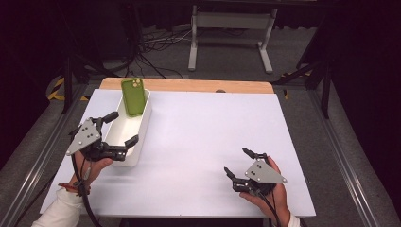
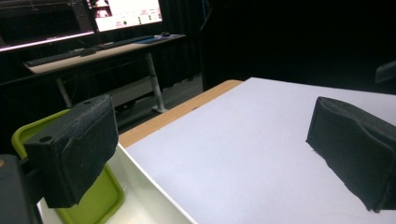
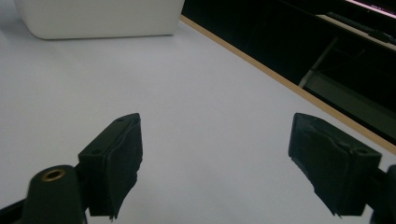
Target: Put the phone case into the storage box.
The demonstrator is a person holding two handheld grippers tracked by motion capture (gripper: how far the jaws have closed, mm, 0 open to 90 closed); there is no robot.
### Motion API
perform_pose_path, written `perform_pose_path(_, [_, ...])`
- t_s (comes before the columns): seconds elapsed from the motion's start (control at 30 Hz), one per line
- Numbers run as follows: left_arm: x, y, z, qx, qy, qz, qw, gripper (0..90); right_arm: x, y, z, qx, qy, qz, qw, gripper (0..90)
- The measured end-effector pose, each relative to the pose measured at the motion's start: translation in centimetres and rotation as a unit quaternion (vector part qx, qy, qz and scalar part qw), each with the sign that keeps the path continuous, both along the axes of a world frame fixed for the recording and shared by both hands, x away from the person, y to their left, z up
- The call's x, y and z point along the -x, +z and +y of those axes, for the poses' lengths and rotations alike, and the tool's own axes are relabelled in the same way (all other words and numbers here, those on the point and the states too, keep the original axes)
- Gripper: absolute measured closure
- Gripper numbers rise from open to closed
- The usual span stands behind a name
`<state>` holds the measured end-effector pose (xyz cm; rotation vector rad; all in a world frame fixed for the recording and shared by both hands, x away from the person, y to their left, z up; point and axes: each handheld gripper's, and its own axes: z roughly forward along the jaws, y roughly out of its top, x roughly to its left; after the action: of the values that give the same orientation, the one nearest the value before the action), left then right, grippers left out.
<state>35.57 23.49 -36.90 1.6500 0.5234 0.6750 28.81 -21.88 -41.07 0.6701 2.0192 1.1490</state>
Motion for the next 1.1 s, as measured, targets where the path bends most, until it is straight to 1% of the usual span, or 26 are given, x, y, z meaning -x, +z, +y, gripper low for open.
perform_pose_path(0.1, [0.4,-0.3,-0.2,-0.002,-0.006,0.001,1.0,3.0,0.0,0.1,0.0,-0.001,-0.001,-0.002,1.0,18.5])
perform_pose_path(0.23, [0.8,-0.5,-0.5,-0.012,-0.01,0.0,0.9999,2.9,0.1,0.0,0.0,0.0,0.001,-0.003,1.0,18.5])
perform_pose_path(0.3, [1.1,-0.6,-0.7,-0.009,-0.013,0.0,0.9999,2.9,0.1,0.0,0.1,0.0,0.001,-0.003,1.0,18.5])
perform_pose_path(0.33, [1.2,-0.6,-0.7,-0.012,-0.013,-0.001,0.9999,2.8,0.1,0.1,0.1,0.0,0.002,-0.003,1.0,18.5])
perform_pose_path(0.5, [1.6,-0.8,-1.0,-0.012,-0.018,0.0,0.9998,2.6,0.2,0.1,0.1,0.0,0.003,-0.003,1.0,18.5])
perform_pose_path(0.63, [2.0,-0.9,-1.2,-0.016,-0.021,-0.003,0.9996,2.6,0.2,0.1,0.1,0.001,0.004,-0.003,1.0,17.9])
perform_pose_path(0.7, [2.3,-0.9,-1.2,-0.012,-0.025,-0.002,0.9996,2.6,0.3,0.1,0.1,0.0,0.002,-0.004,1.0,17.5])
perform_pose_path(0.77, [2.6,-1.1,-1.3,-0.01,-0.025,-0.006,0.9996,2.6,0.4,0.1,0.1,-0.001,0.005,-0.004,1.0,17.2])
perform_pose_path(0.8, [2.7,-1.1,-1.4,-0.015,-0.028,-0.006,0.9995,2.6,0.4,0.1,0.1,-0.001,0.005,-0.004,1.0,17.2])
perform_pose_path(0.9, [3.1,-1.4,-1.7,-0.015,-0.03,-0.007,0.9994,2.6,0.5,0.1,0.2,0.0,0.008,-0.008,0.9999,16.9])
perform_pose_path(0.97, [3.2,-1.7,-1.9,-0.018,-0.034,-0.003,0.9992,2.6,0.5,0.1,0.2,0.0,0.009,-0.008,0.9999,16.4])
perform_pose_path(1.0, [3.3,-1.8,-1.9,-0.019,-0.035,-0.001,0.9992,2.6,0.5,0.1,0.2,-0.004,0.012,-0.007,0.9999,16.2])
perform_pose_path(1.03, [3.4,-1.9,-2.0,-0.024,-0.036,-0.001,0.9991,2.6,0.6,0.1,0.2,-0.004,0.013,-0.008,0.9999,16.1])
perform_pose_path(1.1, [3.6,-2.1,-2.2,-0.027,-0.038,-0.002,0.9989,2.6,0.6,0.1,0.2,-0.005,0.015,-0.009,0.9998,15.3])
